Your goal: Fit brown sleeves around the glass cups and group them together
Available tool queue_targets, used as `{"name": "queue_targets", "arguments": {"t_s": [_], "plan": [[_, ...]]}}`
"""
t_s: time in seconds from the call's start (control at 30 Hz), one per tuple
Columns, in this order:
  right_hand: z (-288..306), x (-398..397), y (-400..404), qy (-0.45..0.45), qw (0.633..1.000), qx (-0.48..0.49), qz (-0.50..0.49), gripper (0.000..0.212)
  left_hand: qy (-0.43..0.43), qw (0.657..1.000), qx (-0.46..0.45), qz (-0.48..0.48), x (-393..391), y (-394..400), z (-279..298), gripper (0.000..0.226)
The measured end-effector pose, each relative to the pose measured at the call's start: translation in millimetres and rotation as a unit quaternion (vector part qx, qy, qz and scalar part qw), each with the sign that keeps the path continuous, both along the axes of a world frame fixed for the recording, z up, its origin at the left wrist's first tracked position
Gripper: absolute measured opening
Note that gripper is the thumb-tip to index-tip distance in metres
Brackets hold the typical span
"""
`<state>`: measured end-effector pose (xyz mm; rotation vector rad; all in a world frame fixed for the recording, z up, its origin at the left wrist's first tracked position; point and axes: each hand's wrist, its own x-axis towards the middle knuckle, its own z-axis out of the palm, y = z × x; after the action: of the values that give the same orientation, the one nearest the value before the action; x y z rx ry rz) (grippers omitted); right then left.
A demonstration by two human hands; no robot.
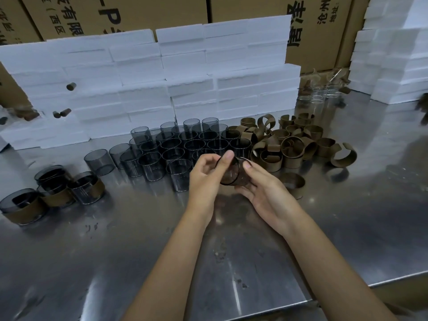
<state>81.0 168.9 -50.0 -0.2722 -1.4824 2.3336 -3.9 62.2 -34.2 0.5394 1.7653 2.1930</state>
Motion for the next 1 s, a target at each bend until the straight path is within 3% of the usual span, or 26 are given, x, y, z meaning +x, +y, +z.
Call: {"name": "queue_targets", "arguments": {"t_s": [0.1,0.3,0.47,0.57,0.63,0.77,0.87,0.93,1.0], "plan": [[0.7,-0.2,-2.4,0.001,1.0,0.006,-0.024,0.052,-0.044,0.999,0.014,0.001,-0.2,0.2,1.0,0.027],[2.3,-2.0,-3.3,-0.019,0.998,0.018,-0.059,0.058,-0.097,0.995,0.016,-0.029,-1.6,3.4,-6.7,0.024],[-0.1,-2.4,-7.4,-0.016,0.989,0.059,-0.138,0.064,-0.101,0.993,0.029,-0.052,-1.1,3.4,-4.9,0.04],[-0.8,-2.3,-8.2,-0.026,0.969,0.148,-0.197,0.066,-0.09,0.991,0.043,-0.089,3.4,6.3,-2.2,0.047],[-1.0,-1.9,-8.8,-0.033,0.952,0.208,-0.222,0.06,-0.085,0.992,0.042,-0.079,4.7,8.2,-2.7,0.035],[-2.9,-3.8,-5.5,-0.018,0.928,0.256,-0.269,0.019,-0.094,0.992,0.059,-0.063,3.5,8.0,-5.2,0.024],[-2.1,-3.3,-5.3,-0.015,0.923,0.271,-0.273,0.006,-0.102,0.99,0.061,-0.075,3.4,6.3,-3.2,0.033],[-0.7,-0.4,-7.3,0.008,0.875,0.338,-0.346,0.011,-0.109,0.988,0.062,-0.091,3.0,5.5,-2.3,0.03],[0.5,3.5,-9.3,-0.007,0.784,0.427,-0.45,0.013,-0.112,0.986,0.066,-0.1,2.9,5.5,-3.6,0.023]]}}
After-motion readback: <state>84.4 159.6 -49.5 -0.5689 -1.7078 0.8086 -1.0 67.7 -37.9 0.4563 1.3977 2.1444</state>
